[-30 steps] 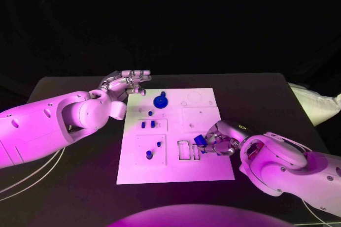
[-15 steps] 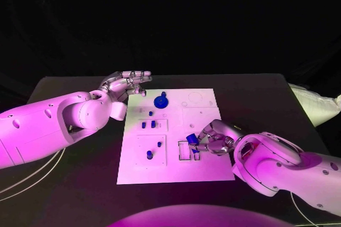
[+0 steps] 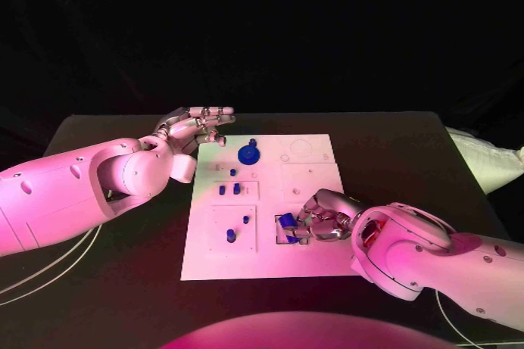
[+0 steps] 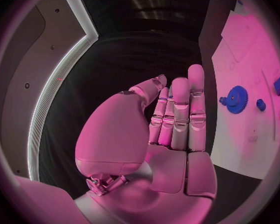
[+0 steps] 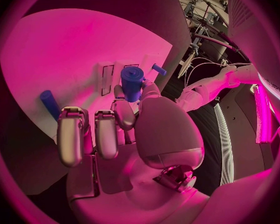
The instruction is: Assemble the parts on the task board
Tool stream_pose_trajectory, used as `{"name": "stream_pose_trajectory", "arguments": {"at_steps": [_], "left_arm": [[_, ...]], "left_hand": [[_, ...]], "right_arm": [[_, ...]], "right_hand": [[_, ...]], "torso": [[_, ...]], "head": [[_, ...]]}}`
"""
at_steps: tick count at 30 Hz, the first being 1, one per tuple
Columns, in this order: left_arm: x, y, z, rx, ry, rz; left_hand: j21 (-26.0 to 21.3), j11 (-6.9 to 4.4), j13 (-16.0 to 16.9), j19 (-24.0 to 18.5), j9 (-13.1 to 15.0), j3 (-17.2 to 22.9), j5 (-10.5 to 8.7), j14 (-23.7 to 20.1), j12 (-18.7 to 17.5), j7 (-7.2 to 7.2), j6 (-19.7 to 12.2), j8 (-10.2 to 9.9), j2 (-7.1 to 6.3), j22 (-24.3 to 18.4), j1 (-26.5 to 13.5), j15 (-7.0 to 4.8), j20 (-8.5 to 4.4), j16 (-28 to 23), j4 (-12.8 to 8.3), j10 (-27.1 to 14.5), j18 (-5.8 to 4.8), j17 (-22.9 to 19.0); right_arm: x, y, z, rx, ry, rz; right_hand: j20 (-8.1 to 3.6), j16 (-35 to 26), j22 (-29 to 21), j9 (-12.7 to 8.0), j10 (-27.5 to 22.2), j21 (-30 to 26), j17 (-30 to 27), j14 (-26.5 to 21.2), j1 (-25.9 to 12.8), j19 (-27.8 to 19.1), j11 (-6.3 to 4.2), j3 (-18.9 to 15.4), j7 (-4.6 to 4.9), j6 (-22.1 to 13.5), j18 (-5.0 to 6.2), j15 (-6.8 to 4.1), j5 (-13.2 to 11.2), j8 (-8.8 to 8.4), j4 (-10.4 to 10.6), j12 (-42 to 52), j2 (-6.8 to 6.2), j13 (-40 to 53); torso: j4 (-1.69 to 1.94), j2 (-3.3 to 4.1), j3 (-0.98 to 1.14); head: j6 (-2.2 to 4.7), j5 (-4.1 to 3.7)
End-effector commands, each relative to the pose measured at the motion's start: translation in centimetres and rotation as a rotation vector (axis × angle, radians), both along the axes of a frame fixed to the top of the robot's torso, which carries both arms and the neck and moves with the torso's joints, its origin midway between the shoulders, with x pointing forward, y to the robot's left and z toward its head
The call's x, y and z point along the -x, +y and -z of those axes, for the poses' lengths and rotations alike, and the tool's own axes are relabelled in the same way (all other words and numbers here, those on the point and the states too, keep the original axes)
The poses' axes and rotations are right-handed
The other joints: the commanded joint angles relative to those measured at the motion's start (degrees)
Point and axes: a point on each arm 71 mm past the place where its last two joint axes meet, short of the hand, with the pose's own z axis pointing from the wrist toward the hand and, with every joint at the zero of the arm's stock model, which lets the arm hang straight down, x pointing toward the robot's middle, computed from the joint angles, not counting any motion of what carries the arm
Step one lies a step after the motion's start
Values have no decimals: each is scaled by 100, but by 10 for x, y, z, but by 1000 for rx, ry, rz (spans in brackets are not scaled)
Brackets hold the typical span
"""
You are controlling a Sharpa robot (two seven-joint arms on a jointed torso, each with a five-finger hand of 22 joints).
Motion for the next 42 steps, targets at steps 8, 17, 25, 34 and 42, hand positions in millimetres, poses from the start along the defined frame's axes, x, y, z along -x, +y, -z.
{"name": "stream_pose_trajectory", "arguments": {"at_steps": [8, 17, 25, 34, 42], "left_arm": [[1, -2, -1, 7, -9, 20], [1, -3, -1, 8, -9, 22], [1, -3, -1, 8, -8, 24], [1, -3, -1, 9, -8, 26], [1, -2, -1, 8, -7, 24]], "left_hand": [[-31, 6, -6, -48, -2, -44, -16, -53, 39, 32, -24, -12, 65, -8, 12, 5, -3, -7, 1, -43, 53, -5], [-35, 10, -6, -52, -1, -60, -14, -58, 49, 34, -29, -9, 70, -11, 2, 8, 1, 2, 4, -59, 53, -8], [-35, 10, -6, -52, -1, -60, -14, -58, 49, 34, -29, -9, 70, -11, 2, 8, 1, 2, 4, -59, 53, -8], [-35, 10, -6, -52, -1, -60, -14, -58, 49, 34, -29, -9, 70, -11, 2, 8, 1, 2, 4, -59, 53, -8], [-35, 10, -6, -52, -1, -60, -14, -58, 49, 34, -29, -9, 70, -11, 2, 8, 1, 2, 4, -59, 53, -8]], "right_arm": [[0, 2, 1, 16, -6, -17], [-2, 1, 0, 45, -46, -29], [-2, 4, 1, 93, -75, -75], [-5, 6, 1, 124, -139, -79], [0, -5, -5, 80, -131, -40]], "right_hand": [[-32, -23, 109, 130, -29, 7, 454, 399, -722, -1, -19, -493, 5, 18, -83, -36, -1935, -48, 14, -197, -64, -33], [-9, -60, 86, 249, -104, -16, 410, 391, -797, -16, 0, -155, 29, -43, -77, -16, -2126, -83, -33, -467, -389, -126], [-23, -39, 129, 338, -96, 0, 446, 400, 484, 6, -14, 143, 25, -17, -86, -30, -2098, -78, -678, -532, -262, -115], [-41, -8, 162, 391, -85, 15, 495, 409, 869, 23, -44, 364, -2, 45, -93, -53, -2365, -61, -907, -660, -32, -185], [-43, -11, 164, 417, -56, 15, 492, 408, 535, 25, -42, 273, -3, 45, -93, -50, -1864, -82, -703, -715, -81, -216]], "torso": [[5, -8, 3], [12, -13, 4], [23, -13, 4], [22, -21, 0], [10, -29, 9]], "head": [[-14, -4], [-27, -11], [-50, -13], [-56, -21], [-42, -43]]}}
